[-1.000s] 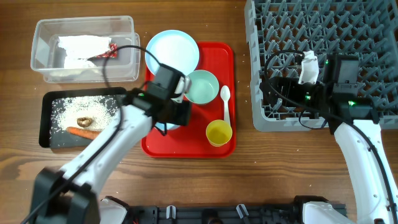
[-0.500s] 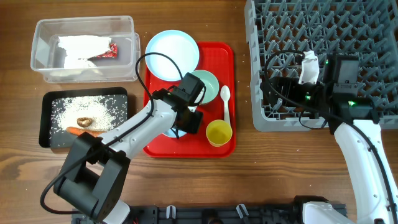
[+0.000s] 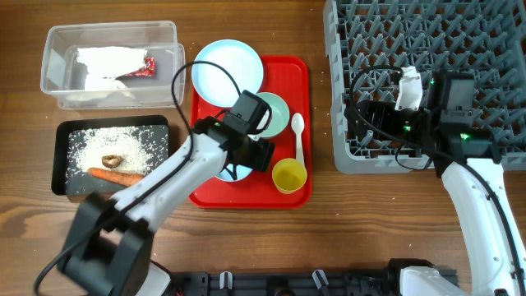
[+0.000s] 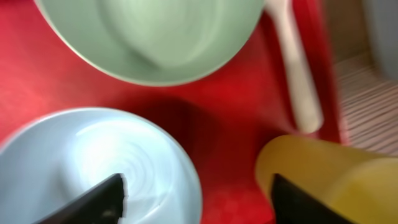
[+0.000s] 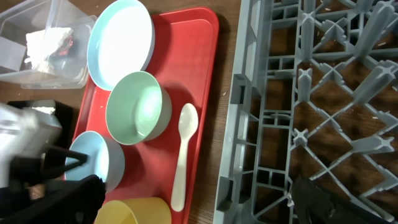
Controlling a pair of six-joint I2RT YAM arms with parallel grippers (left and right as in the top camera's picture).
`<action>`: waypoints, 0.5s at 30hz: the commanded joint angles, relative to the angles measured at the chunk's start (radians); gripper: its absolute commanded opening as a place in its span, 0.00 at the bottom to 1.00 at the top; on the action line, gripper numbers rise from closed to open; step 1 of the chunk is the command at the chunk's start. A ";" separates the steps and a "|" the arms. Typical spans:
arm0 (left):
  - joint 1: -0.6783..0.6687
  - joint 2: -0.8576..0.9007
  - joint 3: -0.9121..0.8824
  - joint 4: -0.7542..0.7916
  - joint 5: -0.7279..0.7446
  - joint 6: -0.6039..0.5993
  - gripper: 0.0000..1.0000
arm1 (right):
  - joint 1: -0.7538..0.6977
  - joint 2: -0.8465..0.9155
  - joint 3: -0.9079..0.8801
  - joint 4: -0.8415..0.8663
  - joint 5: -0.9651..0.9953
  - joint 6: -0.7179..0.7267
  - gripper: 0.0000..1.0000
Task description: Sort waste into correct bins and load items into the dishwasher rack
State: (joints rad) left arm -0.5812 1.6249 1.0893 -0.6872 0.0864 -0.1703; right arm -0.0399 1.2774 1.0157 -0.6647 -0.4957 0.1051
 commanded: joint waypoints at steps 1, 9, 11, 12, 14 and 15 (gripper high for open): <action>0.006 -0.107 0.031 0.004 -0.002 0.006 0.80 | 0.003 0.010 0.010 0.019 0.009 0.003 1.00; 0.113 -0.265 0.031 0.029 -0.002 -0.109 0.89 | 0.056 0.010 0.010 0.022 0.010 0.003 0.93; 0.172 -0.299 0.031 0.029 -0.001 -0.127 0.89 | 0.111 0.010 0.010 0.024 0.025 0.004 0.93; 0.196 -0.309 0.031 0.028 -0.001 -0.127 0.89 | 0.143 0.010 0.010 0.024 0.052 0.011 0.93; 0.246 -0.322 0.031 0.028 0.002 -0.130 0.92 | 0.207 0.010 0.010 0.021 0.107 0.031 0.93; 0.261 -0.323 0.031 0.028 0.002 -0.130 0.93 | 0.229 0.010 0.010 0.019 0.117 0.031 0.91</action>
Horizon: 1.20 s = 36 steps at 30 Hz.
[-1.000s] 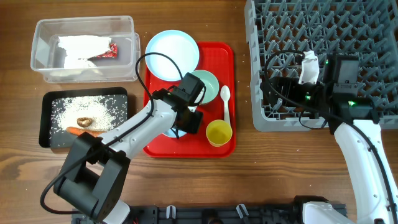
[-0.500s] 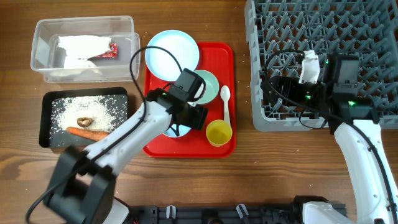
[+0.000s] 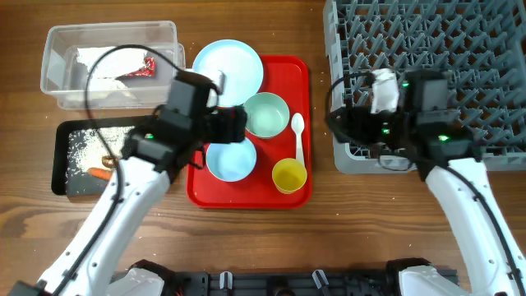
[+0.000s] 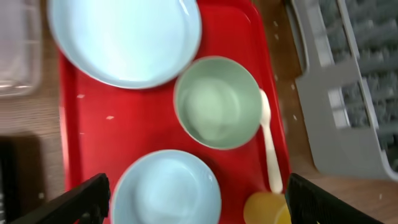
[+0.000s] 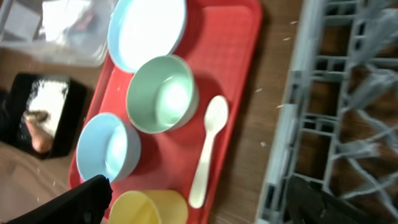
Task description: Sort waste into correct bins and load items into the dishwasher rack
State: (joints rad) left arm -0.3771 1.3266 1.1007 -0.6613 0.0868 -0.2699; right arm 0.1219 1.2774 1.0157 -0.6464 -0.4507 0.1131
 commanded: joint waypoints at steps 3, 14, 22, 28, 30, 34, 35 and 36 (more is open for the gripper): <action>0.108 -0.025 0.020 -0.003 0.002 -0.038 0.96 | 0.147 0.010 0.010 -0.026 0.092 0.037 0.84; 0.052 0.042 0.014 -0.122 0.284 0.107 0.80 | 0.173 0.047 0.011 -0.009 0.143 0.155 0.88; -0.169 0.222 0.014 -0.139 0.324 0.286 0.80 | 0.032 0.047 0.011 -0.017 0.138 0.173 0.90; -0.218 0.338 0.014 -0.132 0.313 0.285 0.79 | 0.028 0.047 0.011 -0.029 0.141 0.148 0.91; -0.222 0.373 0.014 -0.127 0.313 0.285 0.76 | 0.028 0.047 0.011 -0.029 0.142 0.148 0.92; -0.222 0.391 0.014 -0.107 0.313 0.285 0.49 | 0.028 0.048 0.011 -0.032 0.142 0.148 0.92; -0.221 0.391 0.014 -0.098 0.313 0.284 0.40 | 0.028 0.049 0.011 -0.032 0.145 0.148 0.92; -0.221 0.391 0.014 -0.094 0.313 0.281 0.30 | 0.028 0.049 0.011 -0.032 0.146 0.148 0.92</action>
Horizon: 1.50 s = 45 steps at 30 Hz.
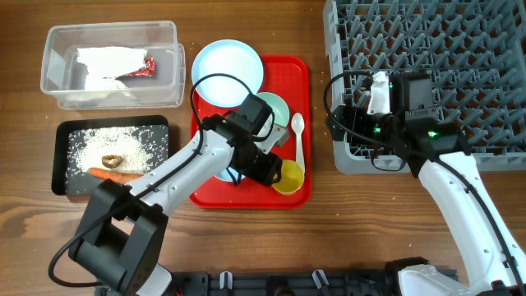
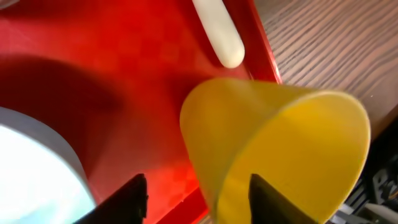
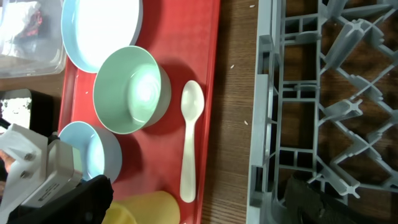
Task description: Sort waste into correct bins and load items into the dishwasher rack
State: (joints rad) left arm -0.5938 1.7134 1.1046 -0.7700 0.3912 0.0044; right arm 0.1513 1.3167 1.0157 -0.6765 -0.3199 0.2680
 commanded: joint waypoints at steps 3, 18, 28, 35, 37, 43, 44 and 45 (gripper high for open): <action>-0.005 0.003 0.010 0.026 0.009 -0.013 0.04 | -0.001 0.010 0.011 -0.002 0.017 -0.006 0.92; 0.465 -0.234 0.085 0.172 0.706 -0.019 0.04 | -0.001 0.010 0.011 0.182 -0.420 -0.137 1.00; 0.599 -0.229 0.085 0.276 1.098 -0.019 0.04 | 0.019 0.012 0.011 0.598 -0.929 -0.074 1.00; 0.591 -0.229 0.085 0.295 1.131 -0.019 0.04 | 0.113 0.013 0.011 0.669 -0.931 -0.083 1.00; 0.581 -0.229 0.085 0.296 1.131 -0.019 0.04 | 0.138 0.013 0.011 0.697 -0.931 -0.082 1.00; 0.538 -0.229 0.085 0.304 1.130 -0.019 0.04 | 0.183 0.014 0.011 0.727 -0.882 -0.081 0.99; 0.526 -0.229 0.085 0.309 1.130 -0.019 0.04 | 0.187 0.015 0.011 0.737 -0.882 -0.071 1.00; 0.513 -0.229 0.085 0.316 1.126 -0.019 0.04 | 0.188 0.016 0.011 0.742 -0.880 -0.062 0.99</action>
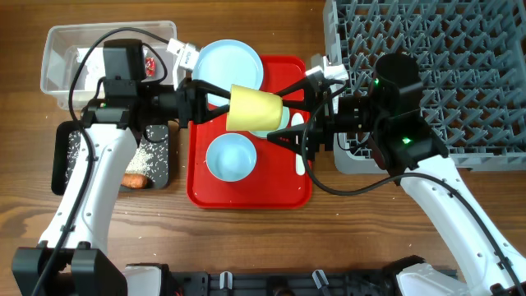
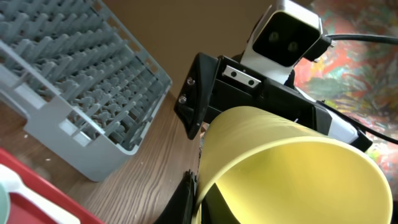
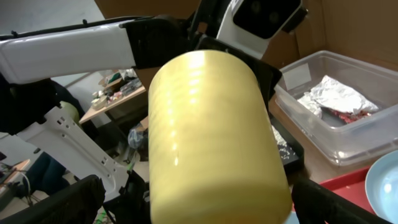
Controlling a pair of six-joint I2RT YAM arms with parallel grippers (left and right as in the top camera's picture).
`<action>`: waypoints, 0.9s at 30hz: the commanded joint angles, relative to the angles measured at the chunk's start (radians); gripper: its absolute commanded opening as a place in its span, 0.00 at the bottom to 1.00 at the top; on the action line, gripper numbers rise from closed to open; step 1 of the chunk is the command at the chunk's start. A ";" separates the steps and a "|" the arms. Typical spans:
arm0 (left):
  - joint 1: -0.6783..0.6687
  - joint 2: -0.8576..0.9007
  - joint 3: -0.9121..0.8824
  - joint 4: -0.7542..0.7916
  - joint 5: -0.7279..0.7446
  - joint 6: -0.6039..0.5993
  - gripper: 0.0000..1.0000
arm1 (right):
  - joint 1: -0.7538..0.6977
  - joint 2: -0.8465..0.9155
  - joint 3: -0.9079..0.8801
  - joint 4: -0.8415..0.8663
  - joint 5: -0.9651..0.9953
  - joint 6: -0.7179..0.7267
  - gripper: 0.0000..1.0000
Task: Sort waste into correct bins and load items into the dishwasher rack
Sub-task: 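Lift the yellow cup with the left gripper and pass it to the right gripper, then carry the yellow cup with the right gripper and place it in the rack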
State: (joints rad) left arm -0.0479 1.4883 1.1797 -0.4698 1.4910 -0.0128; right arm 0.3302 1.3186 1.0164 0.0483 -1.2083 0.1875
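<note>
The yellow cup hangs on its side above the red tray. My left gripper is shut on its rim, one finger inside and one outside. In the left wrist view the cup fills the lower right. My right gripper faces it from the right, open, with its fingers on either side of the cup's base end. The cup sits between those wide-apart fingers without touching them. The grey dishwasher rack stands at the back right.
On the tray lie a light blue bowl, a light blue plate and a white spoon. A clear bin with foil and a wrapper is at the back left. Below it, a black tray holds rice and a carrot.
The cup stood on the tray with my left gripper at its rim. Now it is lifted and on its side in that gripper. My right gripper has moved left from the rack to the cup.
My left gripper was open low over the blue bowl and cup, then high above the tray, then down at the cup's rim. Now it holds the cup in the air. My right gripper stayed open by the rack's left edge and now stands at the cup.
</note>
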 commanded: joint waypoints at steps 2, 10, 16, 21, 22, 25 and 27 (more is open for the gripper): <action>-0.055 -0.003 0.010 0.023 0.004 -0.002 0.04 | 0.009 0.017 0.010 0.019 0.010 0.022 0.93; -0.062 -0.003 0.010 0.033 -0.003 -0.002 0.15 | 0.009 0.018 0.010 0.018 0.010 0.025 0.59; -0.050 -0.003 0.010 0.033 -0.023 -0.002 0.49 | 0.009 0.018 0.010 0.006 0.030 0.021 0.53; 0.063 -0.003 0.010 0.007 -0.140 -0.002 0.62 | -0.028 0.018 0.010 -0.191 0.283 -0.005 0.51; 0.081 -0.003 0.010 -0.011 -0.189 -0.002 0.64 | -0.032 0.018 0.010 -0.234 0.343 -0.005 0.51; 0.124 -0.003 0.010 -0.107 -0.436 -0.002 0.67 | -0.037 0.013 0.013 -0.342 0.526 -0.003 0.51; 0.124 -0.003 0.010 -0.173 -0.618 -0.002 0.68 | -0.037 0.001 0.045 -0.447 0.667 -0.002 0.54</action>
State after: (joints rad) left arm 0.0677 1.4883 1.1801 -0.5858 1.1858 -0.0204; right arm 0.2932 1.3277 1.0210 -0.3161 -0.7967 0.1993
